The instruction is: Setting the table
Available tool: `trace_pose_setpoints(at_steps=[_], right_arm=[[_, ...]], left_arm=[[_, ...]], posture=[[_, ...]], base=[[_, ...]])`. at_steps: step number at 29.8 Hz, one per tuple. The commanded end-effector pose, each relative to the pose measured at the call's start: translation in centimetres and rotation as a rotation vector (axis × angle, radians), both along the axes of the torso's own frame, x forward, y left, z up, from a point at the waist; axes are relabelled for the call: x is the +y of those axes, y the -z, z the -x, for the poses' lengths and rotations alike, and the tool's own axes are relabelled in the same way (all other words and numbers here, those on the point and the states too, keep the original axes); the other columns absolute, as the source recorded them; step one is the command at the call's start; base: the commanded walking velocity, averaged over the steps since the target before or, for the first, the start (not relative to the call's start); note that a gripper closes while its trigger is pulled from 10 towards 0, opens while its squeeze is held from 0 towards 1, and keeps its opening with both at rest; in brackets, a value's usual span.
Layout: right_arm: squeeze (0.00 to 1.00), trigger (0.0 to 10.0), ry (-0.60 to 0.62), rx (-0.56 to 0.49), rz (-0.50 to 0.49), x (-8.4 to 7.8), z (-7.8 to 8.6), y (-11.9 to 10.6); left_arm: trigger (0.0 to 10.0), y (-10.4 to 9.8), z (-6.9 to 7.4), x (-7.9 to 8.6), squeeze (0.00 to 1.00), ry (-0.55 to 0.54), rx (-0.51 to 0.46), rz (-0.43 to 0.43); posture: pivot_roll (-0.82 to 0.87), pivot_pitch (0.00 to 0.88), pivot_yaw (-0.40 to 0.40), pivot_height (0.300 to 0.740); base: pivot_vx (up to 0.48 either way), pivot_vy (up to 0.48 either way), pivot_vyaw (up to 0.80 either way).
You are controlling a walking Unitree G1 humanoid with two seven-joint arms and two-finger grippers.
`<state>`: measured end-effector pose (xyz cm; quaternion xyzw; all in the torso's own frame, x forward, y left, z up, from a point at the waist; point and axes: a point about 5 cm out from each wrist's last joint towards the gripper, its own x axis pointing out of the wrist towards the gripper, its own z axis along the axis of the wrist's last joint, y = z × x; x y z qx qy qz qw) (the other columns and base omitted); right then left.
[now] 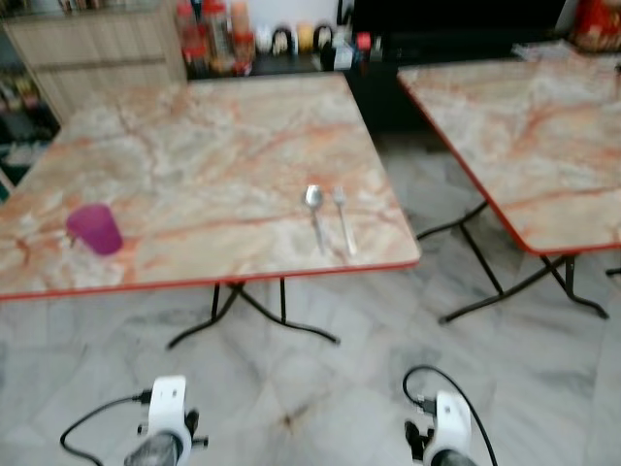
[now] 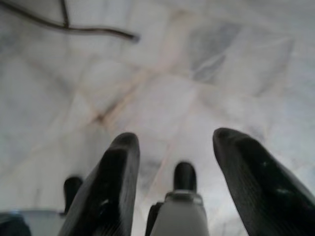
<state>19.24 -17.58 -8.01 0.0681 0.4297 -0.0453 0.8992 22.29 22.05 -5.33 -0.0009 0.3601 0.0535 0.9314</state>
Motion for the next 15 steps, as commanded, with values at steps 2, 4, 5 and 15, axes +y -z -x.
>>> trace_pose_setpoints(at_steps=[2, 4, 5, 15], right_arm=[[0.00, 10.0, -0.006, -0.018, -0.008, 0.45, -0.57, -0.27], [0.00, 10.0, 0.012, -0.025, -0.020, 0.33, -0.65, -0.33], [0.00, 10.0, 0.014, -0.028, -0.026, 0.31, -0.71, -0.36], [0.00, 10.0, 0.003, -0.021, -0.021, 0.19, -0.51, -0.27]], left_arm=[[10.0, 0.10, 0.43, 0.73, 0.00, -0.027, 0.007, -0.007], [10.0, 0.09, 0.43, 0.72, 0.00, -0.031, 0.005, -0.006], [10.0, 0.07, 0.41, 0.70, 0.00, -0.031, 0.001, -0.009], [10.0, 0.03, 0.42, 0.55, 0.00, -0.038, -0.023, -0.011]], posture=[[0.07, 0.091, 0.003, 0.740], [0.07, 0.089, 0.001, 0.740], [0.06, 0.091, 0.001, 0.740], [0.07, 0.079, -0.007, 0.740]], base=[[0.000, 0.435, 0.00], [0.000, 0.386, 0.00], [0.000, 0.000, 0.00], [0.000, 0.000, 0.00]])
